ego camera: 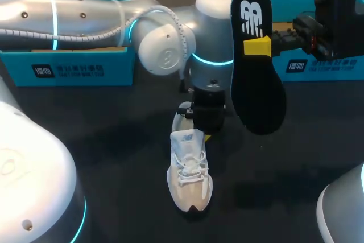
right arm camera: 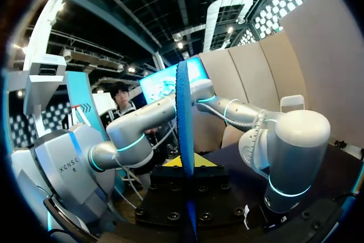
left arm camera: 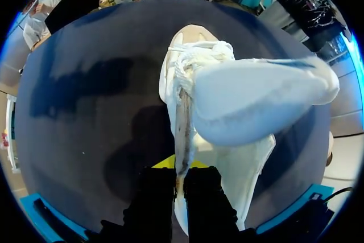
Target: Take the shoe out of the shoebox, open the shoe tongue, remove and reinsert the insole, then place the shoe into the shoebox
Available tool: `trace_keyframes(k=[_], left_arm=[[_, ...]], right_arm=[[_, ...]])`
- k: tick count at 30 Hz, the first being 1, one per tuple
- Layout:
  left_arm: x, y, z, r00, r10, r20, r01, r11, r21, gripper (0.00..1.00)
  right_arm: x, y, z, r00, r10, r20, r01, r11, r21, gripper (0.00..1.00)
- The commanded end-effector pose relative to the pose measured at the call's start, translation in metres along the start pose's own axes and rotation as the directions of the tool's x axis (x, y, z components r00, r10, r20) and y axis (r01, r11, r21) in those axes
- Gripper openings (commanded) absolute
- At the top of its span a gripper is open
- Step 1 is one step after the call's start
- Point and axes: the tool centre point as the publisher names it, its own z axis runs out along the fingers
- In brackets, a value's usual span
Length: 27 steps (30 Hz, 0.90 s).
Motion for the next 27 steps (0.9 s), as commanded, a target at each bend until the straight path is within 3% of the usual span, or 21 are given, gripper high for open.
trace_keyframes(k=[1,2,9,15,22,27], left_arm=[[-0.001,0.0,0.002,1.0,0.001,-0.001,-0.001,1.0,-0.006,0.15],[-0.001,0.0,0.002,1.0,0.0,-0.001,0.0,1.0,-0.005,0.22],[-0.002,0.0,-0.006,0.999,-0.012,0.036,0.012,1.0,-0.01,0.97],[0.002,0.001,-0.04,0.98,-0.034,0.198,0.044,0.998,-0.047,1.0],[0.013,0.005,-0.098,0.882,-0.059,0.467,0.118,0.988,-0.098,1.0],[0.022,0.011,-0.142,0.719,-0.074,0.692,0.179,0.981,-0.081,1.0]], right_arm=[[-0.002,0.001,0.002,1.0,0.001,-0.002,-0.001,1.0,0.003,0.0],[-0.002,0.001,0.002,1.0,0.001,-0.002,-0.001,1.0,0.003,0.0],[-0.002,0.001,0.002,1.0,0.001,-0.002,-0.001,1.0,0.003,0.0],[-0.002,0.001,0.002,1.0,0.001,-0.002,-0.001,1.0,0.003,0.0],[-0.002,0.001,0.002,1.0,0.001,-0.002,-0.001,1.0,0.003,0.0],[-0.002,0.001,0.002,1.0,0.001,-0.002,-0.001,1.0,0.003,0.0]])
